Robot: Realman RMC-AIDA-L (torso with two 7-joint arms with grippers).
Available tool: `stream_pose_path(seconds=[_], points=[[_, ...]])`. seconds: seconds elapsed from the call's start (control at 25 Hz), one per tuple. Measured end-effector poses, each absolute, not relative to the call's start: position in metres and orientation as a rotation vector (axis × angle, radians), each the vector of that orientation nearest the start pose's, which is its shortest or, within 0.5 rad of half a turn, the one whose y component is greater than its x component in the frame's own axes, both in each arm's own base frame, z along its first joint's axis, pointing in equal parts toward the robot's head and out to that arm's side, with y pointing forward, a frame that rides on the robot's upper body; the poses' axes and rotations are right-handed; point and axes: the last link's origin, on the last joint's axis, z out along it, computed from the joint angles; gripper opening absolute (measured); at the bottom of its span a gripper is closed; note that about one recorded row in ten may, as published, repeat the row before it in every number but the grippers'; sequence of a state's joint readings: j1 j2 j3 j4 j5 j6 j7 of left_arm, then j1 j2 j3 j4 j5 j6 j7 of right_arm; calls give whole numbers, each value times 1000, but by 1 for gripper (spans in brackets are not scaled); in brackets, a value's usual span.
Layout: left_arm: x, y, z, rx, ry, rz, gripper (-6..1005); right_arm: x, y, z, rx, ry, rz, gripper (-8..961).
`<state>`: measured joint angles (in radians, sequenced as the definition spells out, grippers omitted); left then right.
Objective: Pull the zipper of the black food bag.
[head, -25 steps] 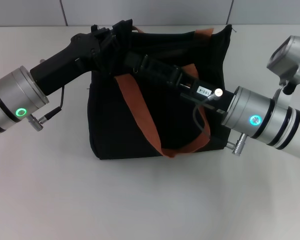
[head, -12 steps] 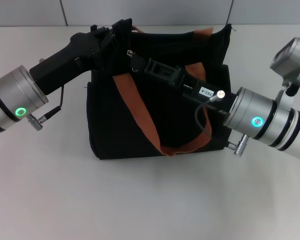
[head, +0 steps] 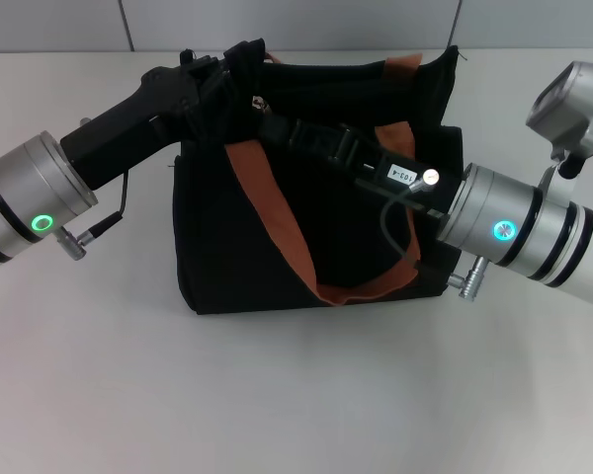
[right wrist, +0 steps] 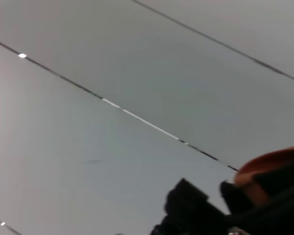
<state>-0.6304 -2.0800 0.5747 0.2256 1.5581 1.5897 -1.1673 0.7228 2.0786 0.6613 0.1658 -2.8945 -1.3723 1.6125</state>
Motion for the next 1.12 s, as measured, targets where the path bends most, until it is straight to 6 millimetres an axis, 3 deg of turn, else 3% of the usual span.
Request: stream_pose_path(seconds=[0.28,0.48,0.72,0.92,1.12], points=[[-222,342,-16,-2324,-703,-1403,31,182,330,-88,-2329,1592,1517,-2],[-223,343,-15,-2322,-705,-1401,31,187,319,-85,-2356,1458,1558,8],[-222,343,-16,-2326,-702,-1402,31,203,313,-80,-2273,1467,1569,204],[-222,343,-16,-2326,-703,-1401,31,204,317,-75,-2235,1453,1595,419],[-221,343,-16,-2327,-704,-1403,31,202,326,-77,-2237,1434,1546,436]])
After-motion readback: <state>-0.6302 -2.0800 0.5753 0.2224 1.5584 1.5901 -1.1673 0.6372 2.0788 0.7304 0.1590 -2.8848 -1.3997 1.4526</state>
